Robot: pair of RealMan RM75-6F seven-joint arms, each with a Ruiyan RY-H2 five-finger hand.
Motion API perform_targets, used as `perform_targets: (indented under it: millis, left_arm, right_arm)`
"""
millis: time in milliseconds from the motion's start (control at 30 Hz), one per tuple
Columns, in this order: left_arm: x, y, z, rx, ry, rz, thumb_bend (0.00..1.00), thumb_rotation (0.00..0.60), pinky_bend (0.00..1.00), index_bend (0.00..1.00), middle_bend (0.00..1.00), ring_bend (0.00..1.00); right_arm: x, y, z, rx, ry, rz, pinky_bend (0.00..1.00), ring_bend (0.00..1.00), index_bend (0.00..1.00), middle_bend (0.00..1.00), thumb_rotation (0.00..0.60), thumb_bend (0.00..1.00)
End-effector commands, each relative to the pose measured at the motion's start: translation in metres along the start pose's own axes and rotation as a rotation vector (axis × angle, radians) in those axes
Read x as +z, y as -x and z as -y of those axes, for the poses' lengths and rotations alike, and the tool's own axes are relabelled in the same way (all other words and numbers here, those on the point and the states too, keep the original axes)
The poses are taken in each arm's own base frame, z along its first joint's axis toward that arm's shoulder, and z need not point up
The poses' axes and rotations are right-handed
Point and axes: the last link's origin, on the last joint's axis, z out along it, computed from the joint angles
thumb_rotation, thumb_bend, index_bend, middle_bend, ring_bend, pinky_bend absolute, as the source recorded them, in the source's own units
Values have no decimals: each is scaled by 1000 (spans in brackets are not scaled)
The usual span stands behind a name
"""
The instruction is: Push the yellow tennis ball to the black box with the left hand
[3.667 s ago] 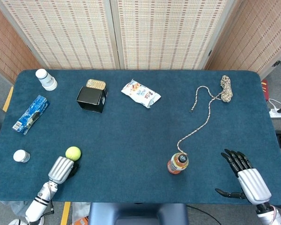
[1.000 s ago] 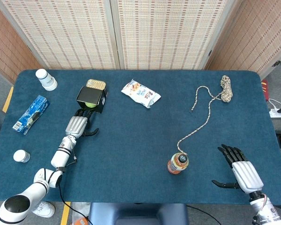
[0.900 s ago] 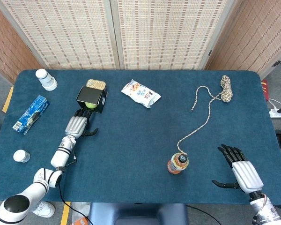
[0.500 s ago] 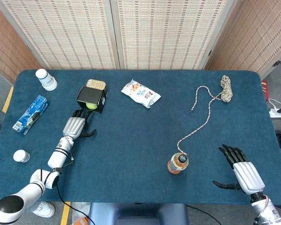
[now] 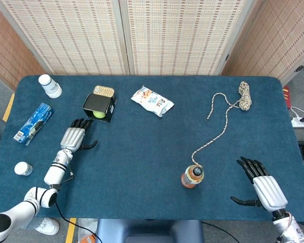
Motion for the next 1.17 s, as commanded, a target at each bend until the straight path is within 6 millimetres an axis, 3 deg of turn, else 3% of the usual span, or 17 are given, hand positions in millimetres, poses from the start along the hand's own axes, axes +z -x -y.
perform_targets:
  millis: [33, 300, 367, 433, 467, 500, 533, 600, 700, 833, 1167]
  left_arm:
    - [-22, -8, 18, 6, -15, -33, 276, 152, 0, 0, 0, 0]
    - [-87, -31, 50, 60, -80, -95, 278, 117, 0, 1, 0, 0]
    - [-99, -36, 53, 54, -101, -137, 283, 161, 13, 25, 0, 0]
    - [-112, -46, 48, 13, -101, -258, 314, 284, 227, 167, 83, 93]
    - [-119, -48, 47, -17, -93, -311, 360, 388, 453, 324, 230, 248]
    - [-128, -49, 45, -61, -77, -369, 419, 495, 674, 518, 449, 460]
    - [-136, -47, 44, -77, -56, -388, 474, 568, 833, 705, 669, 657]
    - [-156, -42, 45, -75, -21, -398, 528, 600, 954, 917, 916, 855]
    - [-190, -38, 48, -92, -5, -370, 557, 600, 996, 997, 996, 937]
    - [-231, -31, 51, -110, 6, -376, 650, 600, 1000, 1000, 1000, 997]
    - [-252, -15, 65, -94, -39, -246, 683, 600, 1000, 1000, 1000, 1000]
  right_arm:
    - [-1, -1, 0, 2, -6, 0, 0, 0, 0, 0, 534, 0]
    - [-6, -2, 2, 8, -37, 1, 0, 0, 0, 0, 533, 0]
    - [-7, -2, 2, 11, -41, 0, 0, 0, 0, 0, 534, 0]
    - [-10, -3, 3, 13, -50, -5, 0, 0, 0, 0, 536, 0]
    - [-11, -4, 3, 15, -55, -9, 0, 0, 0, 0, 536, 0]
    - [-13, -4, 4, 16, -62, -13, 0, 0, 0, 0, 534, 0]
    - [-15, -4, 4, 16, -67, -16, 0, 0, 0, 0, 534, 0]
    - [-18, -4, 4, 18, -73, -19, 0, 0, 0, 0, 533, 0]
    - [-22, -5, 2, 22, -77, -26, 0, 0, 0, 0, 534, 0]
    - [-26, -5, 3, 27, -88, -33, 0, 0, 0, 0, 533, 0]
    - [-23, 0, 8, 7, -104, -10, 0, 0, 0, 0, 533, 0]
